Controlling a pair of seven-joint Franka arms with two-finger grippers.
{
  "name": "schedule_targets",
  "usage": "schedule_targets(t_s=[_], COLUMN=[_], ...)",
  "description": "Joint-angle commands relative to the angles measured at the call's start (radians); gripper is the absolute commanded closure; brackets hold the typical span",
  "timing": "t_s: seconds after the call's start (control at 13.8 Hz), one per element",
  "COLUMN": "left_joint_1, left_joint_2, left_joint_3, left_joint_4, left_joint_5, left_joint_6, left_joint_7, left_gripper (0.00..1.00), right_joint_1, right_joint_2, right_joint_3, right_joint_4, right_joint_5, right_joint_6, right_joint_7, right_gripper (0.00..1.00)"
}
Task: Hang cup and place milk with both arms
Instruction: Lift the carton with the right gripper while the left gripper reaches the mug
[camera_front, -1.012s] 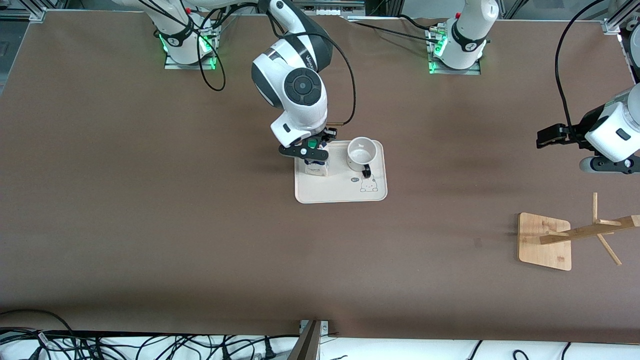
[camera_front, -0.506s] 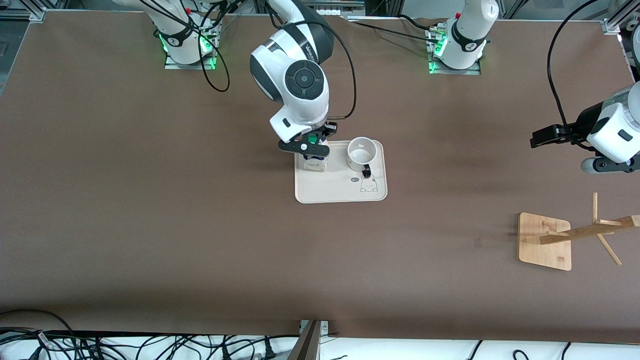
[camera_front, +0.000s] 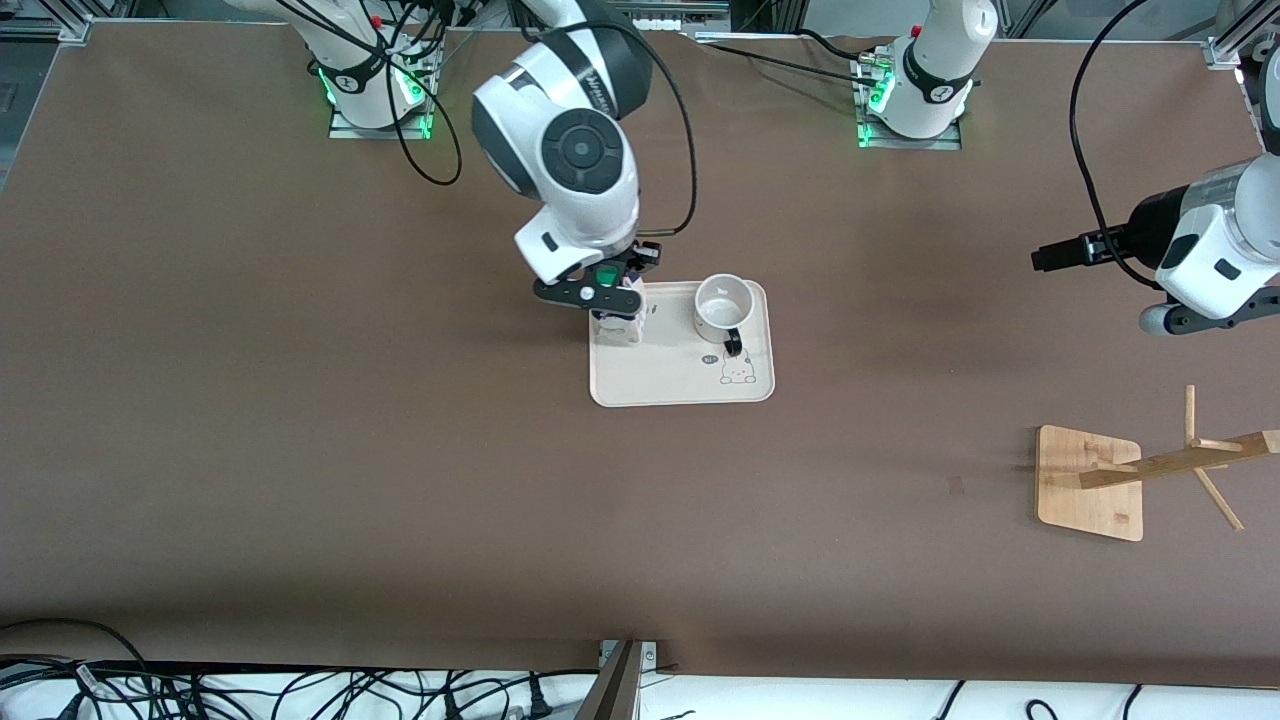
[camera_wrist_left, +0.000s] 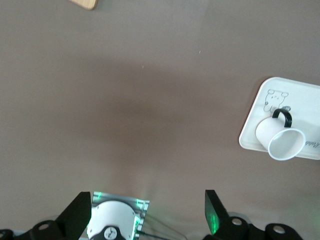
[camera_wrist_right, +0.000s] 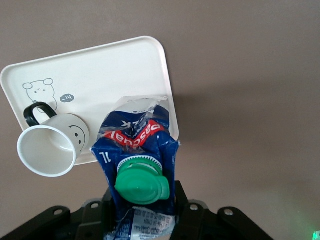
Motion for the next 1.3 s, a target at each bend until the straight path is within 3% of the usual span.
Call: schedule_targets(t_s=[0.0,0.29,0.43,0.65,1.01,1.23], left_joint_1=[-0.004,-0.015,-0.032,-0.085,-0.358,-0.469], left_joint_2=[0.001,0.020,0.074,0.172,0.348,0.422], left_joint_3=[-0.010,-0.051,-0.110,-0.194,-0.194,-0.194], left_joint_4=[-0.006,-0.056,-0.055,-0.053,-0.047,-0.047], left_joint_5=[-0.019,-0.106,-0.112,-0.112,-0.093,0.057], left_joint_6=[-0.036,-0.028,0.014,0.207,0.584,0.706], left_joint_7=[-0.024,-0.027,-0.029,-0.146,-0.534,-0.720], left_gripper=[0.00,0.00,0.00,0.00,0.00,0.00], right_joint_1=[-0.062,-0.182,-0.231,-0.267,-0.385,-0.455], right_joint_2=[-0.079,-0.165,-0.186,-0.194,-0.214,-0.248], right_joint_3=[0.007,-0.001,-0.004,-0.044,-0.071,-0.073], right_joint_4=[-0.003,-0.003,-0.010,-0.035,-0.114,-0.182], right_joint_5=[0.029,0.017,-0.016,-0.052,-0.069,-0.076], right_joint_6=[-0.082,-0.226,-0.236,-0.237,-0.237,-0.237], right_joint_7=[-0.077,-0.240,-0.338,-0.467,-0.596,-0.689], right_gripper=[0.54,0.54,0.54,0.54,0.54,0.54])
